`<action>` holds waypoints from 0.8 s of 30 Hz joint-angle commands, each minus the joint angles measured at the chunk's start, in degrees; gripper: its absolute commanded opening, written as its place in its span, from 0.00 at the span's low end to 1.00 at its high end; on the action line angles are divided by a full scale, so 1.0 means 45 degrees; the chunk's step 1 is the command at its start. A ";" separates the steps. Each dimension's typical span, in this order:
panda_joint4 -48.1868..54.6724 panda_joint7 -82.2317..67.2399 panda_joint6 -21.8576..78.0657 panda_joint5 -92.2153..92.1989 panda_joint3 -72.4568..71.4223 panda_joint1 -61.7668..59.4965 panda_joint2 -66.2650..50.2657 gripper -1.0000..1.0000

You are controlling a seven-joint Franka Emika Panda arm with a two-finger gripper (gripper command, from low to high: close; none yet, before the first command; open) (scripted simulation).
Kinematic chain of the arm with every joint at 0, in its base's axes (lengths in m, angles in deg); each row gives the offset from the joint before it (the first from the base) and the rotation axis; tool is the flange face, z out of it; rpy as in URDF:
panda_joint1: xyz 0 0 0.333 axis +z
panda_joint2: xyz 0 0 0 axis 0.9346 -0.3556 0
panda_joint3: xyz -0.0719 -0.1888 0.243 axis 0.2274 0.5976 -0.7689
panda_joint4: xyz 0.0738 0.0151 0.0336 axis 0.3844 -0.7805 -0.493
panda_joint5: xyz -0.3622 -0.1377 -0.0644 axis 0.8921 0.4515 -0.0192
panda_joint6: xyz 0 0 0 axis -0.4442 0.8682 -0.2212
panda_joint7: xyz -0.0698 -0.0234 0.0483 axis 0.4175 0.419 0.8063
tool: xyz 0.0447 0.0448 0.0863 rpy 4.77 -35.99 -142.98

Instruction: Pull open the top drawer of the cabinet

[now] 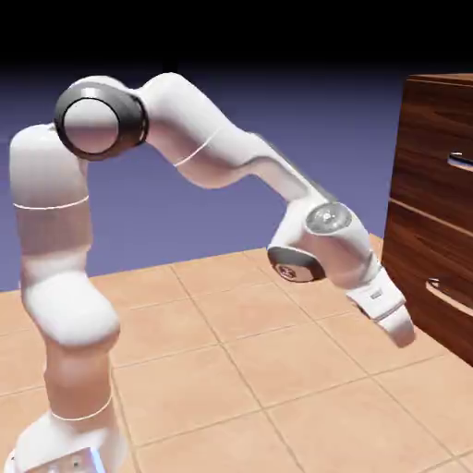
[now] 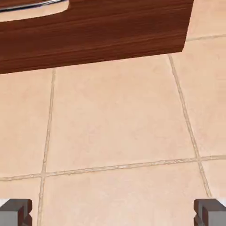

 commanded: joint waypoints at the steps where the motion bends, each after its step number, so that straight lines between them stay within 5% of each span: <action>1: 0.0264 -0.0554 0.0094 -0.0541 0.0339 0.0198 -0.0390 1.00; 24: 0.6322 -1.3290 0.2254 -1.2976 0.8138 0.4422 -0.9348 1.00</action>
